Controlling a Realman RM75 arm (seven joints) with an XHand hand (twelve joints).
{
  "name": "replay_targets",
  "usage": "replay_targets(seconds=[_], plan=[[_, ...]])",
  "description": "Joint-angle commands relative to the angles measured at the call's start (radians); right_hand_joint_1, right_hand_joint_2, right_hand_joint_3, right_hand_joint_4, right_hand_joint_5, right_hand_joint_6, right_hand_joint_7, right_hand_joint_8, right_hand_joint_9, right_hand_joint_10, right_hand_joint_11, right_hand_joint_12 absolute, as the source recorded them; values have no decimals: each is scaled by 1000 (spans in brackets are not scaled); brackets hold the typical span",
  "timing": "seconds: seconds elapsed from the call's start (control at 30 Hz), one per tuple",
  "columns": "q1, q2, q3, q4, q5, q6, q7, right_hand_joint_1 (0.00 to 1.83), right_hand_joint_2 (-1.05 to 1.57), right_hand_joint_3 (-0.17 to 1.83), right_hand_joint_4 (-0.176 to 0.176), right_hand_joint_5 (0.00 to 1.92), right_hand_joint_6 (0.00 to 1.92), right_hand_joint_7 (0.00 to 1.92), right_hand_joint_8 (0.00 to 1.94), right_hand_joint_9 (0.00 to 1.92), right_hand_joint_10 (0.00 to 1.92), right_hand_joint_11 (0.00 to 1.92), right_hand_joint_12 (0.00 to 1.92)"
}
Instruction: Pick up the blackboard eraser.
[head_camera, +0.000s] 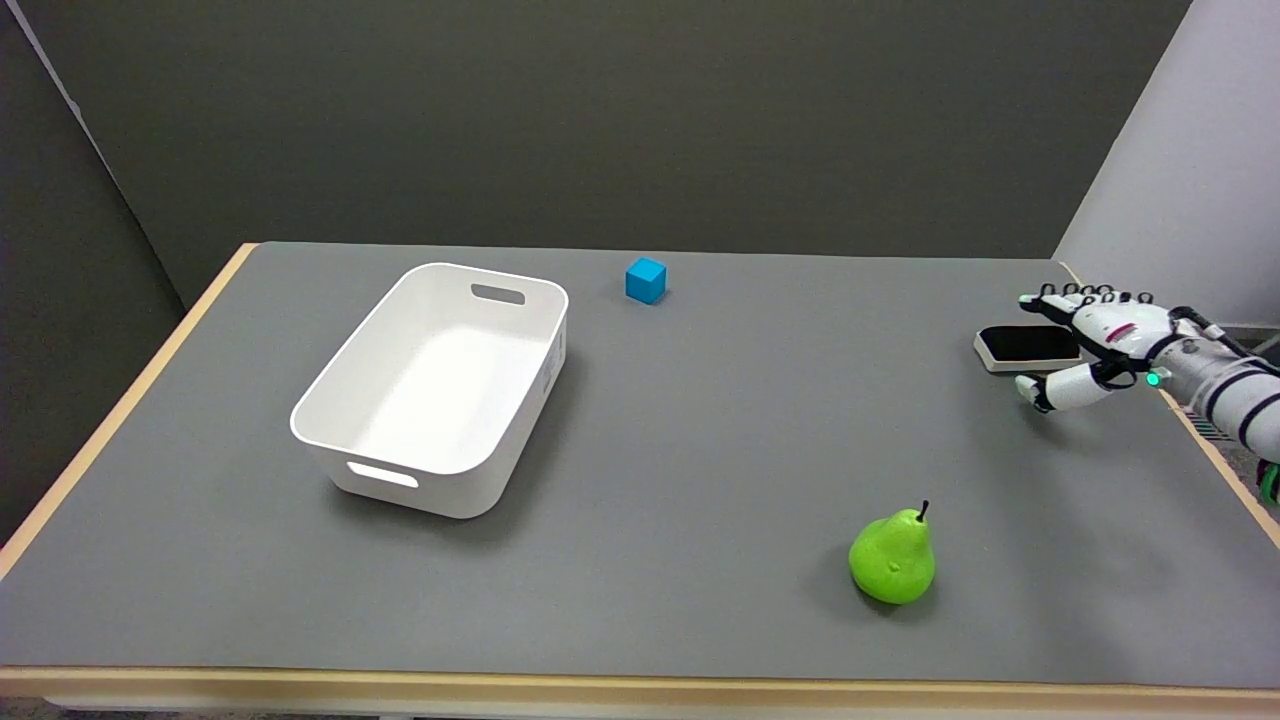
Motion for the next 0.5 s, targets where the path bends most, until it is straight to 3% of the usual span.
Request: replay_targets(seconds=[0.03, 0.5], plan=[[278, -16, -271, -146, -4, 32, 11, 518, 570, 1007, 66, 65, 261, 88, 273, 102, 553, -1, 883], [356, -41, -354, -247, -4, 46, 22, 538, 614, 1018, 70, 85, 386, 149, 300, 155, 571, -1, 918]])
